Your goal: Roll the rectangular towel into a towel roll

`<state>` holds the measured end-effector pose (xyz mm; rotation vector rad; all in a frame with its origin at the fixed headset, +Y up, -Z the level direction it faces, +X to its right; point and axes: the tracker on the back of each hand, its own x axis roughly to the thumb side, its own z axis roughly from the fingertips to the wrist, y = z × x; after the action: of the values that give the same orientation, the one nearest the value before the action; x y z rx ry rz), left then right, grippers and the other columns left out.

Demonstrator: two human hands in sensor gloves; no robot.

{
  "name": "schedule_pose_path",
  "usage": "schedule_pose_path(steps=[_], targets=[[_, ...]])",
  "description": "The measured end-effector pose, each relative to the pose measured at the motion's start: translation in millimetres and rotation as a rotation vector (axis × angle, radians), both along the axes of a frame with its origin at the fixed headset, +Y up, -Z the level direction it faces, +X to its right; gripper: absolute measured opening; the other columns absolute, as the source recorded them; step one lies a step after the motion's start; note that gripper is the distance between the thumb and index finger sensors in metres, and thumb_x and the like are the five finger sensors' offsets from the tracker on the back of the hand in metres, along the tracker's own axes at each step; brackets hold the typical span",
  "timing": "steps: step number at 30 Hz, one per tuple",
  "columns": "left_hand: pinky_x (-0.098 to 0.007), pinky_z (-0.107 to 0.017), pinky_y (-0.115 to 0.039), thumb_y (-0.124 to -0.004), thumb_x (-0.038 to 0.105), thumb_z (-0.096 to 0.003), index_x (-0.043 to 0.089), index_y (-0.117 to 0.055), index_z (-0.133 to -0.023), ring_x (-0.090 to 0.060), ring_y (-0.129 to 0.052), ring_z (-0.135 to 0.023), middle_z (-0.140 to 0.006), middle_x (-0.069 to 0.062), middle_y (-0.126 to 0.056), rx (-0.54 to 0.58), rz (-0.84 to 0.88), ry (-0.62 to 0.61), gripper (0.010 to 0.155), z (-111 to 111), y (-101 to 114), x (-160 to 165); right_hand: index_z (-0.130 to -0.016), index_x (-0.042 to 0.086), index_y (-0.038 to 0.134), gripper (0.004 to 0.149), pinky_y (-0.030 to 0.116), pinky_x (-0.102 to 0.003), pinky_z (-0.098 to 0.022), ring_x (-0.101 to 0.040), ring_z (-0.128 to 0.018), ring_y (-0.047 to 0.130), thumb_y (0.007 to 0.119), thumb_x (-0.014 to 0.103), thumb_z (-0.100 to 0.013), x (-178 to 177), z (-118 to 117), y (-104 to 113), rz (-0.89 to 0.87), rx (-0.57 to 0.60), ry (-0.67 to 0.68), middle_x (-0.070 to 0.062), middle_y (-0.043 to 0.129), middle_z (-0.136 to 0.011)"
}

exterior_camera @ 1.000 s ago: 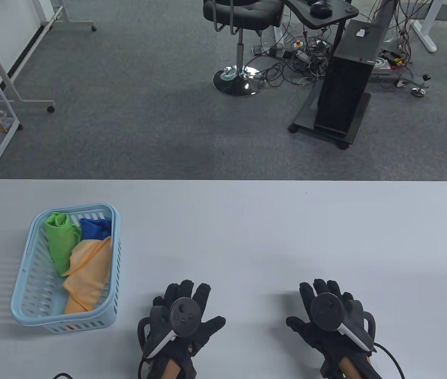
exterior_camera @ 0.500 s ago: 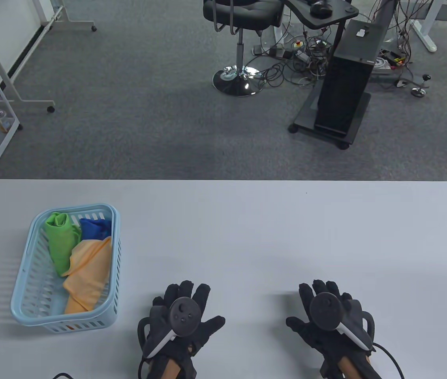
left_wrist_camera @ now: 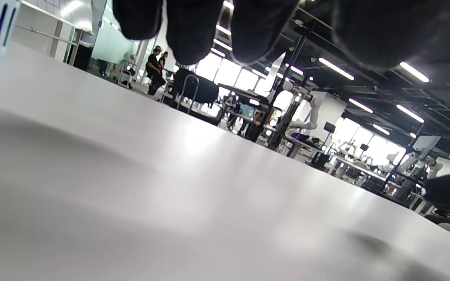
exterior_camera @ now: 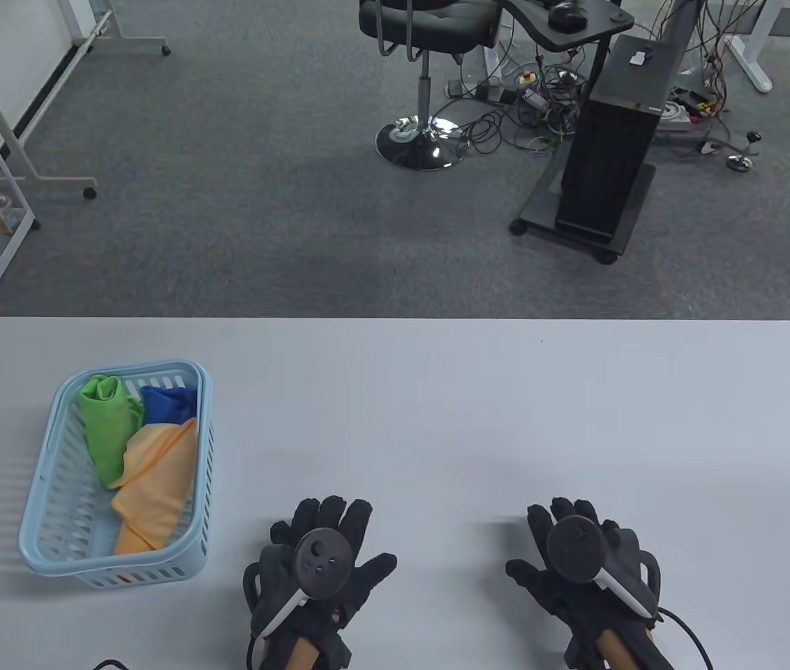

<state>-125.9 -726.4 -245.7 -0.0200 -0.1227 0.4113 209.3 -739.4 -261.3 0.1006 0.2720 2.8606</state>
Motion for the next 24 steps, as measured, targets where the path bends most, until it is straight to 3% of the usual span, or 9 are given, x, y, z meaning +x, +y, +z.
schedule_pose_path(steps=[8, 13, 18, 24], targets=[[-0.075, -0.066, -0.047, -0.073, 0.058, -0.0399, 0.026, -0.076, -0.103, -0.048, -0.069, -0.1, -0.11, -0.018, -0.073, 0.09, 0.087, 0.04, 0.071, 7, 19, 0, -0.106, 0.018, 0.041, 0.091, 0.025, -0.069, -0.067, -0.043, -0.1, 0.026, 0.067, 0.061, -0.031, -3, 1, 2, -0.007, -0.012, 0.014, -0.017, 0.028, -0.106], [-0.073, -0.066, -0.054, -0.073, 0.065, -0.0373, 0.029, -0.066, -0.109, -0.049, -0.07, -0.1, -0.112, -0.018, -0.071, 0.127, 0.112, 0.046, 0.081, -2, 63, -5, -0.106, 0.017, 0.041, 0.09, 0.025, -0.069, -0.067, -0.043, -0.099, 0.026, 0.067, 0.061, -0.031, -5, 2, 1, -0.007, -0.021, 0.023, -0.017, 0.028, -0.106], [-0.071, -0.066, -0.055, -0.073, 0.065, -0.0376, 0.031, -0.063, -0.11, -0.048, -0.072, -0.099, -0.112, -0.018, -0.071, 0.155, 0.003, 0.143, 0.081, -27, 115, -42, -0.106, 0.017, 0.041, 0.09, 0.025, -0.069, -0.067, -0.043, -0.099, 0.025, 0.067, 0.061, -0.031, -5, 2, 0, 0.013, -0.033, 0.026, -0.018, 0.027, -0.106], [-0.067, -0.062, -0.067, -0.079, 0.059, -0.0366, 0.034, -0.066, -0.108, -0.046, -0.087, -0.092, -0.105, -0.012, -0.084, 0.067, -0.124, 0.332, 0.077, -62, 143, -109, -0.106, 0.017, 0.04, 0.09, 0.024, -0.069, -0.067, -0.042, -0.1, 0.023, 0.067, 0.06, -0.031, -6, 1, -1, 0.011, -0.05, 0.027, -0.016, 0.026, -0.107]])
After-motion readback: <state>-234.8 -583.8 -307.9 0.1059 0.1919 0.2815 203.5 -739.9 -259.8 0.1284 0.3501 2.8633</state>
